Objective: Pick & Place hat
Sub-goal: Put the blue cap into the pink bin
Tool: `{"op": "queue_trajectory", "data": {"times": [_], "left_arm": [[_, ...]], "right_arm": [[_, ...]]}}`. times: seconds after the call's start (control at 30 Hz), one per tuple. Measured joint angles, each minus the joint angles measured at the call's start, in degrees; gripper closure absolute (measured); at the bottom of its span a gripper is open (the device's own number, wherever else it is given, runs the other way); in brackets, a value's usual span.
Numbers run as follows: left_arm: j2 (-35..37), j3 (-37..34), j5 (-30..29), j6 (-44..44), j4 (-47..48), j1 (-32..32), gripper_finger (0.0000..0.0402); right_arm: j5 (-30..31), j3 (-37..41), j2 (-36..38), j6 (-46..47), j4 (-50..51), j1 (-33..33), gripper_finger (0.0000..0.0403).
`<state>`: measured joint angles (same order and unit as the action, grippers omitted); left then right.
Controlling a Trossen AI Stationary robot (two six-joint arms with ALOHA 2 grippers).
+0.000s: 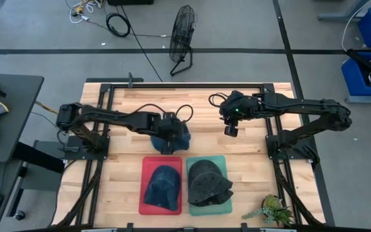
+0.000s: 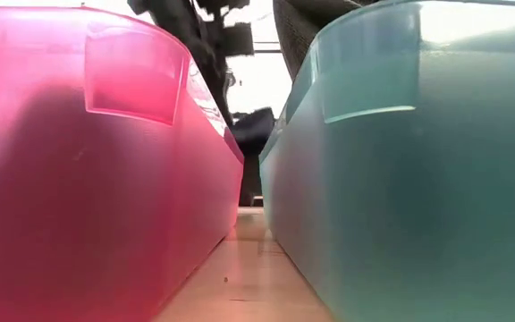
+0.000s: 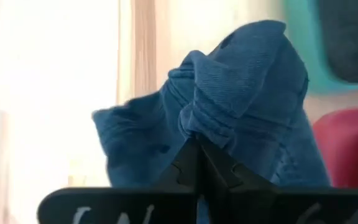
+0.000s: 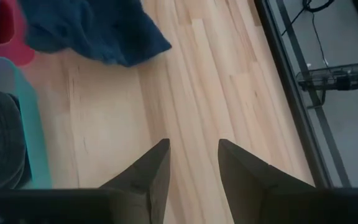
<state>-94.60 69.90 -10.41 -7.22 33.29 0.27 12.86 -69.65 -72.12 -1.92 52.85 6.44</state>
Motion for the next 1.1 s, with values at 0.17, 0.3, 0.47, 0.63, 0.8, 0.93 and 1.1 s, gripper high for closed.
{"op": "queue_trajectory", "data": {"times": [0.17, 0.3, 0.47, 0.63, 0.8, 0.93, 1.1], "left_arm": [[4.2, 2.4, -0.4, -6.9, 5.6, -2.9, 0.0398], [8.3, 3.5, -0.3, -10.6, 8.0, -7.9, 0.0398], [12.5, 3.6, 0.5, -10.8, 10.0, -17.1, 0.0398], [13.0, 3.6, 1.9, -12.1, 15.4, -27.5, 0.0399], [10.4, 3.2, 1.7, -24.7, 16.0, -35.3, 0.0399], [9.5, 2.7, 1.6, -27.0, 14.4, -36.9, 0.0399], [9.5, 2.6, 1.6, -42.7, 9.6, -37.1, 0.0399]], "right_arm": [[0.0, 0.0, 0.0, 0.0, 0.5, 0.0, 0.0265], [0.0, 0.0, 0.0, 0.0, 0.6, 0.0, 0.0265], [0.0, 0.0, 0.0, 0.0, 0.8, 0.0, 0.0265], [0.0, 0.0, 0.0, 0.0, 0.8, 0.0, 0.0265], [-0.6, 0.0, 0.0, 0.7, 0.6, 0.0, 0.0265], [-0.6, 0.0, 0.0, 3.7, 0.3, 0.0, 0.0265], [-0.6, 0.0, 0.0, 6.2, 0.3, 0.0, 0.0265]]}}
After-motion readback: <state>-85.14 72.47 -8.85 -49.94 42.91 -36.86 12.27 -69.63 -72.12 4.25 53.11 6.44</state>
